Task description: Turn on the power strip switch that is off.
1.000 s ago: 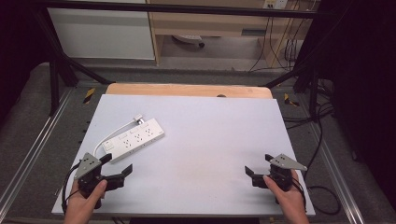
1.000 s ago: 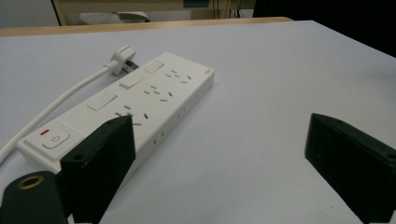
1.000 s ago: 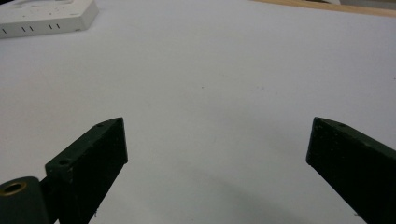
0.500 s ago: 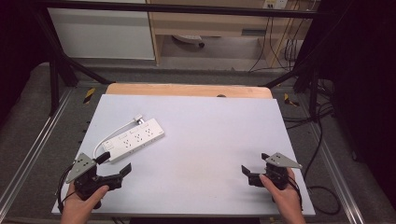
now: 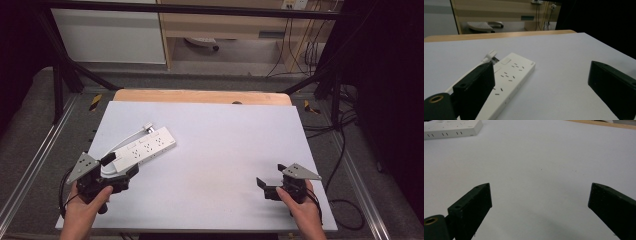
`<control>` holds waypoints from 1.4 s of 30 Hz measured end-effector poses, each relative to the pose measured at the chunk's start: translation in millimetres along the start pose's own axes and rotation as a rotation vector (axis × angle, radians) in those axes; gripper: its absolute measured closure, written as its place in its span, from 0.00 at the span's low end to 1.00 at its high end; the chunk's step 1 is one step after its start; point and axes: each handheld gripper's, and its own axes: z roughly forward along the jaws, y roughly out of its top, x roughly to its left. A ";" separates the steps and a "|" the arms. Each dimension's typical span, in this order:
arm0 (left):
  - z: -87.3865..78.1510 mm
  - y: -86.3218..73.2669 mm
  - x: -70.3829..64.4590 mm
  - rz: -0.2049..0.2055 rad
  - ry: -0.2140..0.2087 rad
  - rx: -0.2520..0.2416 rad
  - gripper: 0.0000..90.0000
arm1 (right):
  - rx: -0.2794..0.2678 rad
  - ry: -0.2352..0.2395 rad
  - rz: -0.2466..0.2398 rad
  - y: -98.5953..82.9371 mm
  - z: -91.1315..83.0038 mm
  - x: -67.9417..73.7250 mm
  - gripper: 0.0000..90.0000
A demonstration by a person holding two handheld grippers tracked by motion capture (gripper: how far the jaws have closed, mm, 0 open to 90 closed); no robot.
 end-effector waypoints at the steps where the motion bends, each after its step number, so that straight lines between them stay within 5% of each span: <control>1: 1.7 3.8 2.0 0.004 0.003 -0.001 0.08 | 0.002 0.000 0.001 -0.1 -0.1 -0.4 0.06; 5: 12.2 13.5 12.1 0.015 0.028 0.017 0.07 | -0.001 -0.005 0.007 -0.2 -0.6 -1.1 0.06; 7: 17.0 13.9 16.4 -0.011 0.043 0.036 0.07 | 0.000 -0.005 0.007 -0.3 -1.0 -1.0 0.06; 15: 26.4 12.7 18.6 -0.001 0.042 0.039 0.07 | -0.003 -0.003 0.016 0.5 -1.4 -1.0 0.06; 23: 38.1 31.6 19.4 0.021 0.029 0.011 0.07 | -0.004 -0.004 0.019 0.6 -0.7 -1.3 0.06; 29: 54.6 40.9 21.2 0.044 0.023 0.045 0.07 | -0.005 -0.004 0.020 0.4 -1.3 -1.7 0.06; 42: 69.5 36.3 30.1 0.039 0.065 0.032 0.08 | -0.001 -0.002 0.023 0.8 0.0 -1.4 0.06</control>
